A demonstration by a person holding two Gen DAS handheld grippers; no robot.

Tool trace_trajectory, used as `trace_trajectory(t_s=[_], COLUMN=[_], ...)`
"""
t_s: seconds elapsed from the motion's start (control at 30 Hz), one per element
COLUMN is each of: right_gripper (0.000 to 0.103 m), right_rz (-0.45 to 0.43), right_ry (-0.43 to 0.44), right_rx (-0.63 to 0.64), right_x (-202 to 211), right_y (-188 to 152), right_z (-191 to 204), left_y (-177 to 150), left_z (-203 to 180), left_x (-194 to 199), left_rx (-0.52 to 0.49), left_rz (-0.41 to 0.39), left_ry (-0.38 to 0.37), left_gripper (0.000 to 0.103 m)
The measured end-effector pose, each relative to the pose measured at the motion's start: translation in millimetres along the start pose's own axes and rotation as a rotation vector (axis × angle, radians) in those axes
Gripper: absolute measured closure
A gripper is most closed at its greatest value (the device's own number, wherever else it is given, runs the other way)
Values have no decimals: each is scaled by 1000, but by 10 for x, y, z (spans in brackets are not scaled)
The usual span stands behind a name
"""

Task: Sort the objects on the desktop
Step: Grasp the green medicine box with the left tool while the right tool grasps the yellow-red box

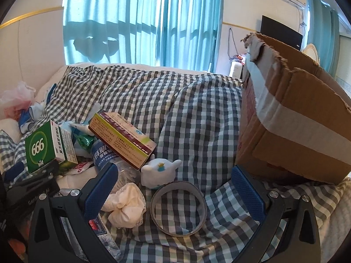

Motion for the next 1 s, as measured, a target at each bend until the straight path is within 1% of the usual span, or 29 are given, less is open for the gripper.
trace_trajectory(t_s=[0.07, 0.1, 0.17, 0.3, 0.4, 0.47, 0.53, 0.63, 0.7, 0.83, 0.9, 0.97, 1.0], right_gripper=[0, 0, 0, 0, 0, 0, 0, 1, 1, 2, 13, 46, 54], right_rz=[-4, -8, -36, -60, -70, -62, -44, -19, -6, 34, 34, 48, 68], right_ry=[8, 11, -5, -36, -54, -23, 24, 63, 59, 87, 106, 135, 139], right_rx=[15, 30, 96, 238, 313, 333, 340, 338, 327, 310, 284, 245, 242], right_x=[-32, -50, -91, -201, -292, -357, -460, -599, -701, -902, -945, -985, -1032], right_y=[1, 4, 27, 64, 81, 92, 106, 135, 155, 139, 154, 185, 183], right_z=[47, 78, 157, 312, 426, 498, 575, 658, 700, 720, 715, 697, 701], left_y=[21, 37, 62, 90, 91, 88, 79, 84, 97, 90, 90, 95, 94], left_z=[28, 39, 51, 3, -12, 9, 68, 140, 139, 87, 105, 127, 130], left_x=[-34, -55, -97, -185, -251, -298, -324, -313, -309, -354, -360, -372, -372], left_rx=[29, 50, 81, 84, 86, 94, 133, 174, 169, 141, 158, 168, 167], left_rz=[0, 6, 7, 7, 16, 32, 37, 17, 10, 17, 15, 18, 17], left_ry=[-6, -23, -42, -21, -9, -9, -30, -43, -45, -51, -58, -63, -62], left_gripper=[0, 0, 0, 0, 0, 0, 0, 0, 0, 1, 1, 1, 1])
Point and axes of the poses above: each gripper's, at about its wrist camera, not at the fingertips, and x roughly against the way its jaws point, z to its left, y to its top, the point moved 3 cm from there along -x, roughly the way its jaws point, and after that the axes turned 5 degrees about -z, right-handed, at the moved point
